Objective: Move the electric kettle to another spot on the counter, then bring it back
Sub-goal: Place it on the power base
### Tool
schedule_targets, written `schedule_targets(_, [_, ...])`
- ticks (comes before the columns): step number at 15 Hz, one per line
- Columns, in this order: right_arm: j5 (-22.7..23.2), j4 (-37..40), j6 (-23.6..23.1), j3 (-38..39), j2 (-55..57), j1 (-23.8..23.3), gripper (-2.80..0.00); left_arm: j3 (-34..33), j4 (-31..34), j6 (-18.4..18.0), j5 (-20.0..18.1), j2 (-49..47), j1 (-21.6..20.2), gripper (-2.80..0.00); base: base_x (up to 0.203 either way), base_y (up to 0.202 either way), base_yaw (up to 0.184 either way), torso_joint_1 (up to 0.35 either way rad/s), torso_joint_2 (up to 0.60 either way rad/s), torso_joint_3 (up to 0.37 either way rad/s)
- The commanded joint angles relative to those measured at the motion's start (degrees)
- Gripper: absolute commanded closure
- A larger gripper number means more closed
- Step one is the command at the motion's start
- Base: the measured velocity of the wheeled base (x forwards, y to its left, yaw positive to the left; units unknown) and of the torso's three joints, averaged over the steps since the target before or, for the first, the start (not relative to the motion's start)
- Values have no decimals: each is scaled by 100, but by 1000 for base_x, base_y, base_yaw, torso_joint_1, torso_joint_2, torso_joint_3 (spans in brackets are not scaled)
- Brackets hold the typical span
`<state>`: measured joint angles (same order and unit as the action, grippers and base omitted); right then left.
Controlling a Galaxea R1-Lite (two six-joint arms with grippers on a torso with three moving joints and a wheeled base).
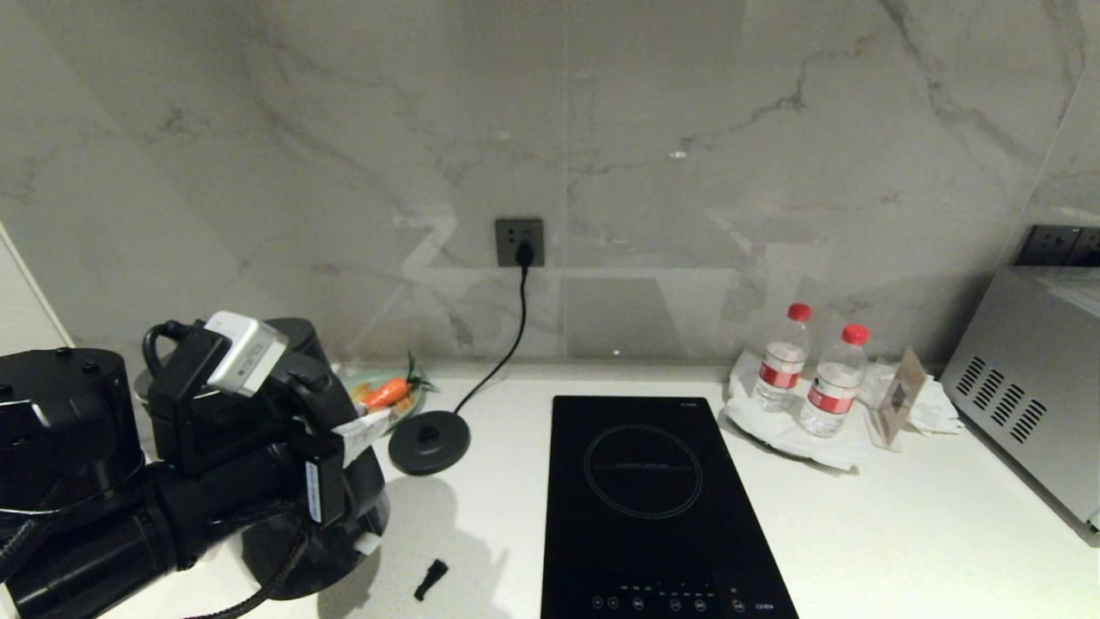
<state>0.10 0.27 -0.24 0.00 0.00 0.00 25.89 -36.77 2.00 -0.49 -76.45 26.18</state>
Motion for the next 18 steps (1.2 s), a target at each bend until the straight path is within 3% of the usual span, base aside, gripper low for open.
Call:
schedule_targets(1, [-1,0,-2,0,8,0,0,89,-21,11,5,-256,132,0,0,0,0,0,0,0])
schedule_targets(12, [-1,0,-2,0,0,0,0,220,-72,11,145,-399,124,0,0,0,0,3,3,-170])
schedule_targets(16, [-1,0,-2,0,8,0,0,523,-86,134,142,-685,194,0,0,0,0,3,3,-33])
schedule_targets(18, [-1,0,-2,0,2,0,0,881,-93,263,375,-1073,257,0,0,0,0,0,0,0])
